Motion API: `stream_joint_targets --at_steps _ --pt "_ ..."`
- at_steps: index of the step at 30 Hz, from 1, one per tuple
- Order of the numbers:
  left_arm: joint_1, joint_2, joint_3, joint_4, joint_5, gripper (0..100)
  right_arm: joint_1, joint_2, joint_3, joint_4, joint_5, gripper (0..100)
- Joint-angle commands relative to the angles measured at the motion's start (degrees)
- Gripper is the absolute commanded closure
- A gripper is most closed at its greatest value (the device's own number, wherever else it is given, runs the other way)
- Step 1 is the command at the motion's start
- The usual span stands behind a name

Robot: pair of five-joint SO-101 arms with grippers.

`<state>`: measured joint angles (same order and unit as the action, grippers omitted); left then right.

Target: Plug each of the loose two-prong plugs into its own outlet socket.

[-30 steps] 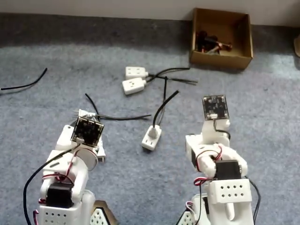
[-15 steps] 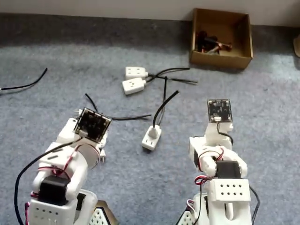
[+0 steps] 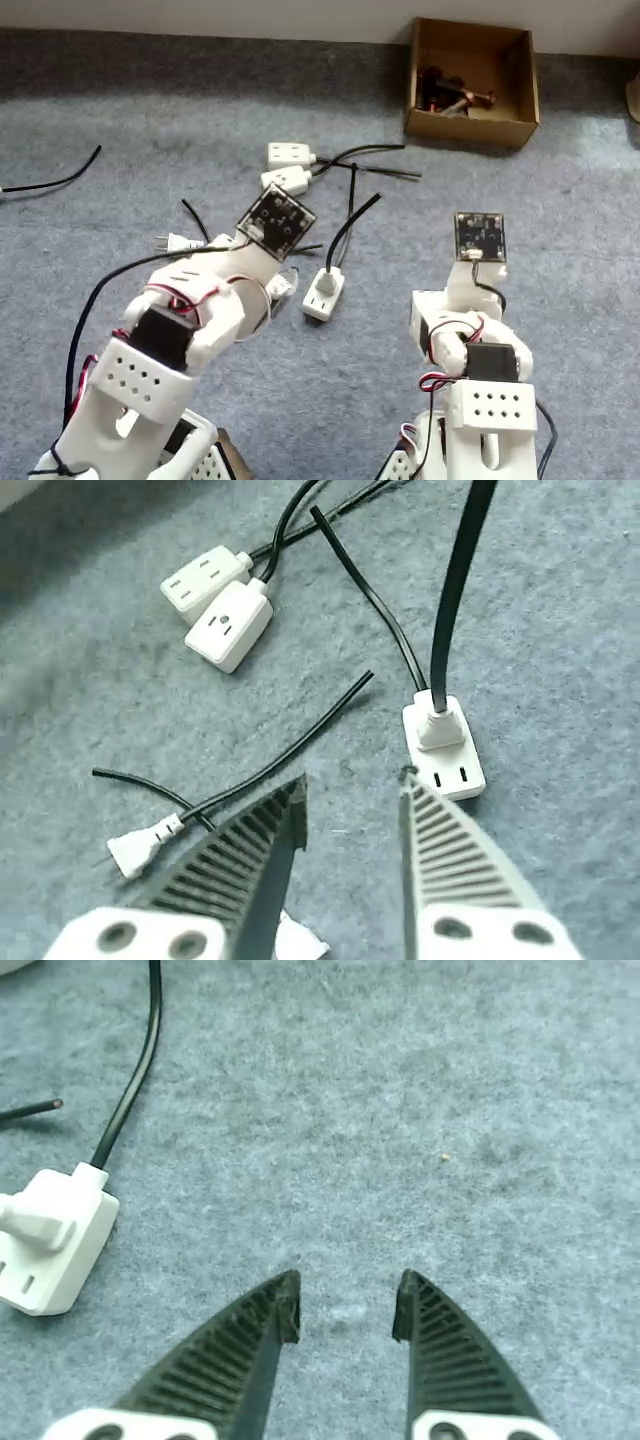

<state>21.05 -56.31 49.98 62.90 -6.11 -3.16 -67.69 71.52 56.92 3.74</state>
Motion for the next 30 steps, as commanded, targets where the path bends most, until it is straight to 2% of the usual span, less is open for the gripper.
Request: stream_joint_targets --at_steps 1,4,11,15,25,30 --pt "1.19 3.3 -5.05 2.02 7.74 78 0.57 -0.92 -0.48 -1.63 -0.44 84.3" --pt "0.75 5.49 -5.67 2.11 11.96 78 0.57 -0.92 -0.48 -1.63 -0.44 84.3" --pt "-0.04 12.26 -5.49 2.02 12.92 78 0.57 -0.92 -0.48 -1.63 -0.44 84.3" --pt "0.04 16.57 -5.58 -0.26 16.44 78 0.57 -0.92 -0.4 -1.63 -0.44 84.3" --pt "0.31 22.9 -5.14 -4.57 17.05 78 0.57 -0.92 -0.31 -1.45 -0.53 84.3" --pt "6.73 24.75 -5.23 -6.59 16.7 78 3.47 -1.19 2.24 -4.0 -0.35 84.3"
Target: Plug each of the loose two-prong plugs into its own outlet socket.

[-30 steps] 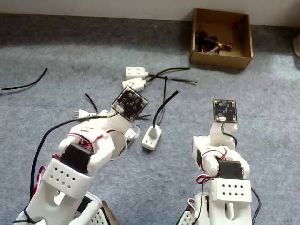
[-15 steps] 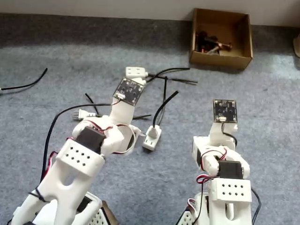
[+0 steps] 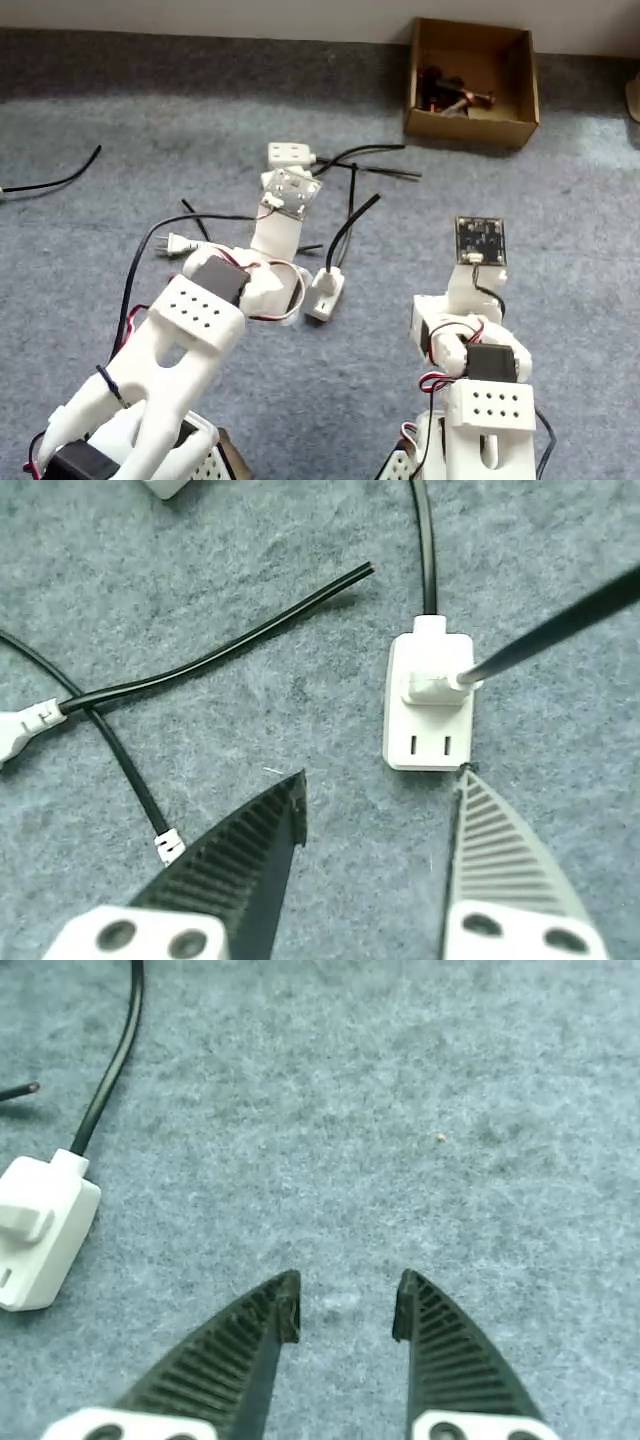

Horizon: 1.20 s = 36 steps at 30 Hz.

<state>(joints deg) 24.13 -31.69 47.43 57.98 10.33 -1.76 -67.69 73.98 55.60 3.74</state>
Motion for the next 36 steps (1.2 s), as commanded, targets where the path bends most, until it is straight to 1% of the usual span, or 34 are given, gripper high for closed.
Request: stream_joint_targets --at_steps 1,4,8,13,18,21,25,28,30,36 --pt "4.62 0.31 -2.68 -2.46 0.44 78 2.95 -1.19 -0.13 -2.86 -0.26 84.3" --pt "6.46 1.1 -2.68 -4.22 0.62 78 4.7 -1.19 -0.13 -2.77 -0.18 84.3" --pt "7.87 3.21 -2.68 -5.89 0.7 78 4.97 -1.19 -0.04 -2.77 -0.09 84.3" --pt "5.93 9.01 -2.86 -8.88 1.76 77 4.97 -1.19 -0.04 -2.77 -0.09 84.3" --pt "5.85 13.85 -3.03 -12.31 1.85 77 4.97 -1.19 1.1 -2.95 0.0 84.3" --pt "5.85 14.9 -3.12 -12.66 1.67 77 4.79 -1.19 1.19 -2.95 0.0 84.3" --pt "5.85 14.99 -2.86 -13.63 -2.99 77 4.79 -1.19 1.27 -2.95 0.0 84.3" --pt "4.62 15.43 -2.68 -14.59 -5.1 77 4.79 -1.19 1.27 -2.95 0.0 84.3" --pt "3.38 15.43 -2.68 -14.68 -8.7 77 4.7 -1.19 1.27 -2.95 0.0 84.3" --pt "2.51 15.43 -2.68 -14.77 -8.7 77 4.7 -1.19 1.27 -2.95 0.0 84.3"
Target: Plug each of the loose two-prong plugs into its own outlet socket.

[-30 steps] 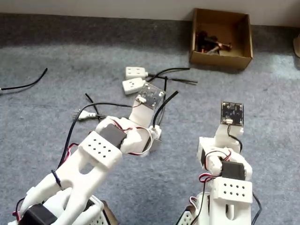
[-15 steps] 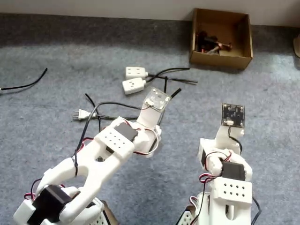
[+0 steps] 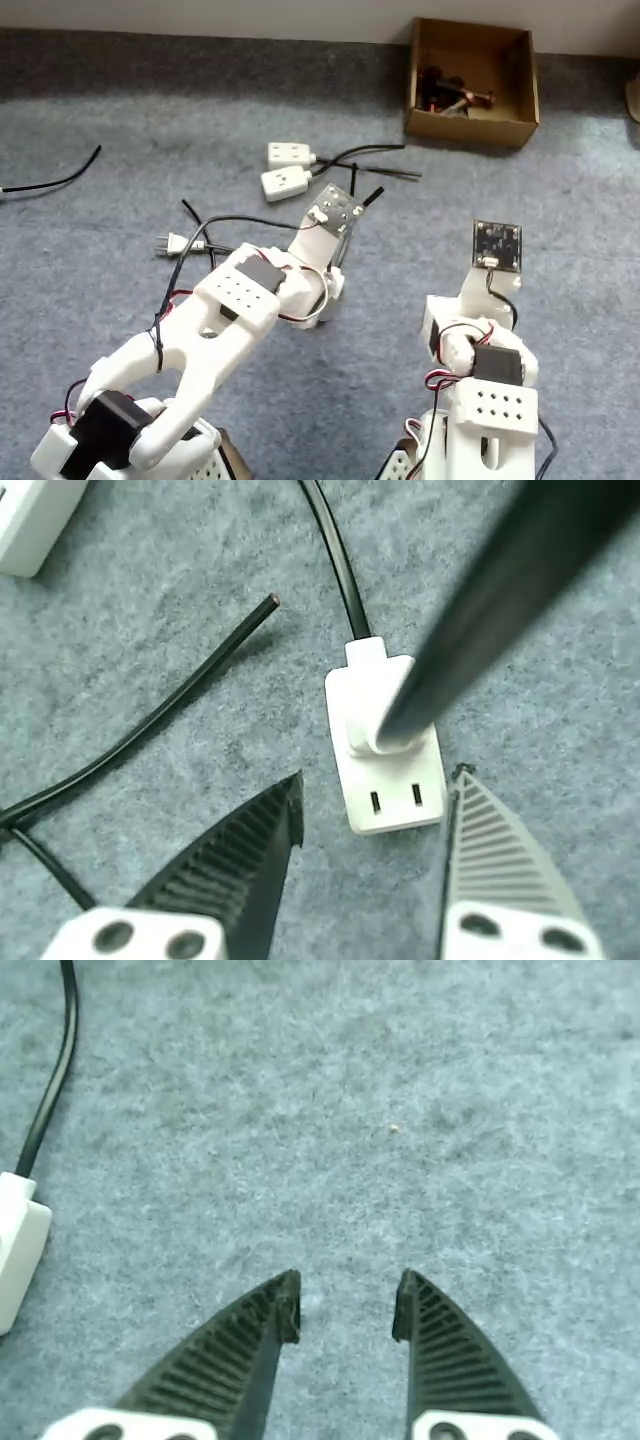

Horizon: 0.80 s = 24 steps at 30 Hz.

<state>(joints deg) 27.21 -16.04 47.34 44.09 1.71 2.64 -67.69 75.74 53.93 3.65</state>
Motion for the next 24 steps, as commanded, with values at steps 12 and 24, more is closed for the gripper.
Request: stream_joint_targets --at_steps 12,24 --pt "2.95 -0.22 -0.4 -1.93 6.07 74 0.31 -1.19 -0.4 -1.36 2.02 84.3" --pt "2.77 -0.13 3.12 -6.15 7.3 74 0.31 -1.19 -0.4 -1.36 2.11 84.3"
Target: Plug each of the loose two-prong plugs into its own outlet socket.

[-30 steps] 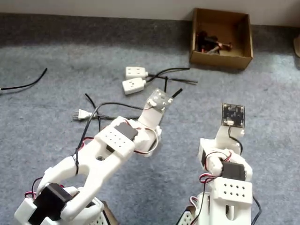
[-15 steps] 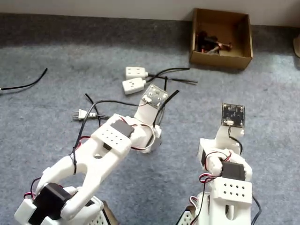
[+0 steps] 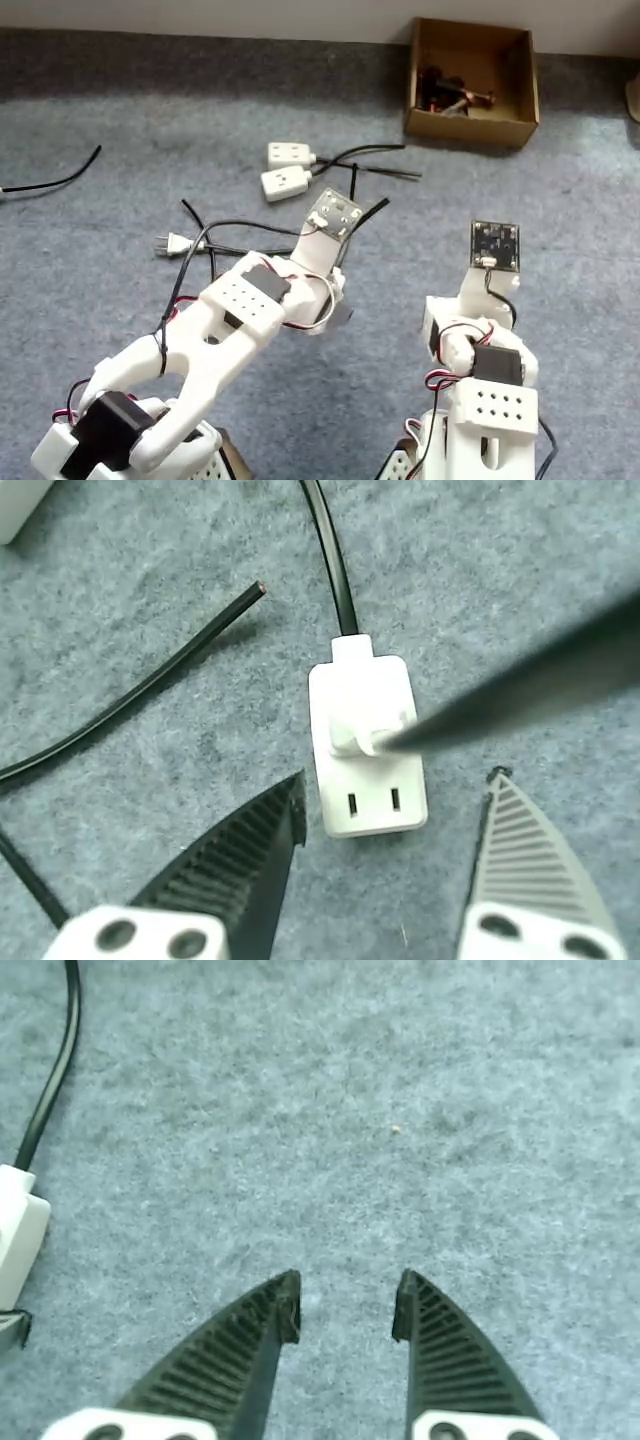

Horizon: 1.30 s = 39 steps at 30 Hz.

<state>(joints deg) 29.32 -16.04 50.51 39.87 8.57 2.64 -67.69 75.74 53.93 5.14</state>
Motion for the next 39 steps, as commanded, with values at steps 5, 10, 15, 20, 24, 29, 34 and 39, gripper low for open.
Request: stream_joint_targets --at_steps 5,10,15,20,24,29,34,39 --pt "-0.66 -0.13 -0.04 -2.29 0.53 74 0.31 -1.19 -0.4 -1.36 0.79 84.3" --pt "-2.15 -0.04 1.36 -4.48 0.44 74 0.31 -1.19 -0.4 -1.36 0.88 84.3" --pt "-2.07 -0.04 2.51 -6.68 0.35 74 0.31 -1.19 -0.4 -1.27 0.88 84.3" --pt "-2.07 -0.04 2.68 -6.68 0.35 74 0.31 -1.19 -0.4 -1.27 0.88 84.3" --pt "-2.07 1.98 2.15 -6.42 0.35 74 0.31 -1.19 -0.4 -1.27 0.88 84.3" --pt "-2.07 7.16 -4.0 -2.46 0.44 76 0.31 -1.19 -0.4 -1.27 0.88 84.3" --pt "-2.07 12.09 -9.27 1.23 0.35 79 0.31 -1.19 -0.4 -1.27 0.88 84.3" --pt "-2.07 12.97 -9.8 1.14 0.35 80 0.31 -1.19 -0.4 -1.27 0.88 84.3"
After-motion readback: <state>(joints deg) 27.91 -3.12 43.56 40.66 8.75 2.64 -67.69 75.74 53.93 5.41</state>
